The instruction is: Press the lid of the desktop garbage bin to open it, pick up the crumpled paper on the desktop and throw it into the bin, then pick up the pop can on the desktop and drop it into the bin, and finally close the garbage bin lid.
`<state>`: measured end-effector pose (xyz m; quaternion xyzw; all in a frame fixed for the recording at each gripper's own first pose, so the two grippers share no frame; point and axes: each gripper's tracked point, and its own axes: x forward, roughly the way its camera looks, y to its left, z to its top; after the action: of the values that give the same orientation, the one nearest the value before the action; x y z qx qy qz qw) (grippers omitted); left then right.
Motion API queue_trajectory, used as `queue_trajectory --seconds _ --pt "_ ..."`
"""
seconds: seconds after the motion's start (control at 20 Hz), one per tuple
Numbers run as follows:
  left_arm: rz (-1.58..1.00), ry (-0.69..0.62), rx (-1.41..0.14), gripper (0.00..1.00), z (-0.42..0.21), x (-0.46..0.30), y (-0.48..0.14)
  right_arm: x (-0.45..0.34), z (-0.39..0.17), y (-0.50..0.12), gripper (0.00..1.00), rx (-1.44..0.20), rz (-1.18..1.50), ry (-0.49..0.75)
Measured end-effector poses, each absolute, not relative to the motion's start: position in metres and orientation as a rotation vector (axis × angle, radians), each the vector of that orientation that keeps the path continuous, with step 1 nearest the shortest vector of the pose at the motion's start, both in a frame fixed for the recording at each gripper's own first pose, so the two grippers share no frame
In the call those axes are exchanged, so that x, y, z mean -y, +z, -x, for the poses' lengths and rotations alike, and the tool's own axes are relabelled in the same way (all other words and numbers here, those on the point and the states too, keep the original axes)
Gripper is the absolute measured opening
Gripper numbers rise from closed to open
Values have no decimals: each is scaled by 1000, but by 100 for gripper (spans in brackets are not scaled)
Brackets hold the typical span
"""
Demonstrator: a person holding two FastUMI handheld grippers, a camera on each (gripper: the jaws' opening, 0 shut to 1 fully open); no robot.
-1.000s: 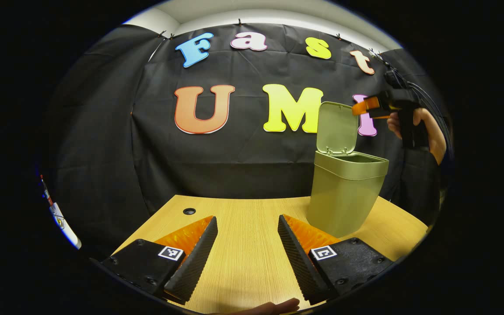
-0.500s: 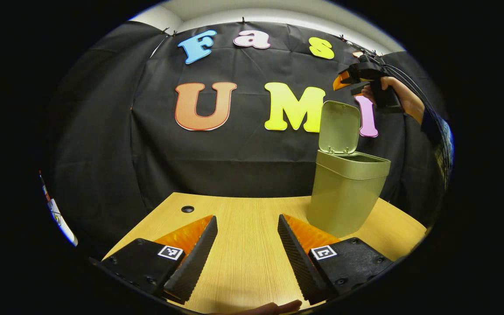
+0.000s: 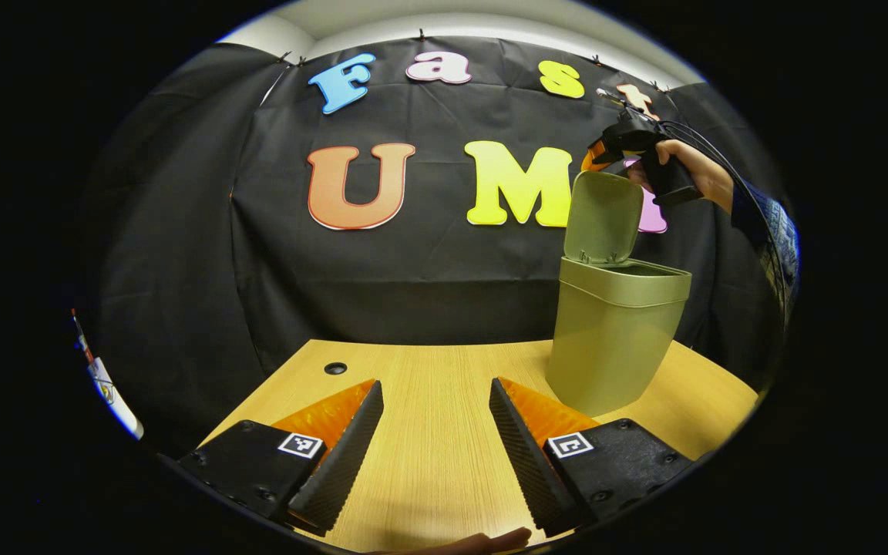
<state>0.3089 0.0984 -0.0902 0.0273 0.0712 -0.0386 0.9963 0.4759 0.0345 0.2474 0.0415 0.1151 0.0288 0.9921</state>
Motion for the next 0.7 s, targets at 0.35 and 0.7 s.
queue_trajectory --seconds 0.35,0.7 --pt "-75 -122 -135 90 -299 -73 -94 -32 -420 180 94 -230 -99 83" --pt "-59 -135 -161 90 -295 -66 -106 -32 -393 121 96 -240 -85 82"
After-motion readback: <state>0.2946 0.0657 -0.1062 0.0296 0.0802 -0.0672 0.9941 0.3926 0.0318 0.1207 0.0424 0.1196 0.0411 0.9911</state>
